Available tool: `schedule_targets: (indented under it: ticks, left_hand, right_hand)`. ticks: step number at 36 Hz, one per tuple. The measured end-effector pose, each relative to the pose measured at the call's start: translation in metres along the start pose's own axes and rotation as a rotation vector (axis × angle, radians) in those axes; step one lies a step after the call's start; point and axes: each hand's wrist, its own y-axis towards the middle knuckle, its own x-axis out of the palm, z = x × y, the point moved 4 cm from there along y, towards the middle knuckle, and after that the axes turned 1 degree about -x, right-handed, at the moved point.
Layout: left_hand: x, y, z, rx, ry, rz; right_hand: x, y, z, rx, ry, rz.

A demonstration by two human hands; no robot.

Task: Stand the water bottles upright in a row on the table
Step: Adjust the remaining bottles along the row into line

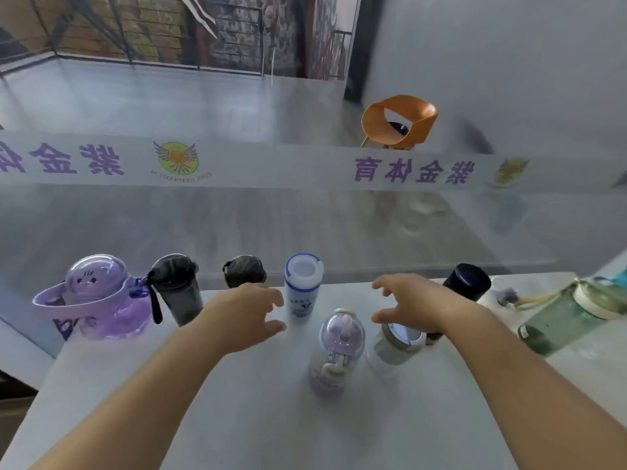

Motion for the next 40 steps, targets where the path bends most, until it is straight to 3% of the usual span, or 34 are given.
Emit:
schedule_targets:
  ticks: [12, 23, 31, 40]
  left_hand:
    - [0.024, 0.005, 0.063, 0.166, -0.132, -0.050]
    - [0.059, 0.029, 0.094, -0.007, -0.225, -0.176]
    - [0.072, 0.035, 0.110, -0.154, -0.145, -0.156]
    - [0.072, 0.051, 0.121, -0.274, -0.175, -0.055]
  right_hand:
    - [0.027, -0.037, 0.050, 0.100, 0.041, 0.089]
    - [0.054, 0.003, 0.081, -0.053, -0.073, 0.031]
    - [0.066, 0.033, 0.083, -0.199, -0.149, -0.100]
    - [0.056, 0.052, 0.093, -0.276, -0.203, -0.124]
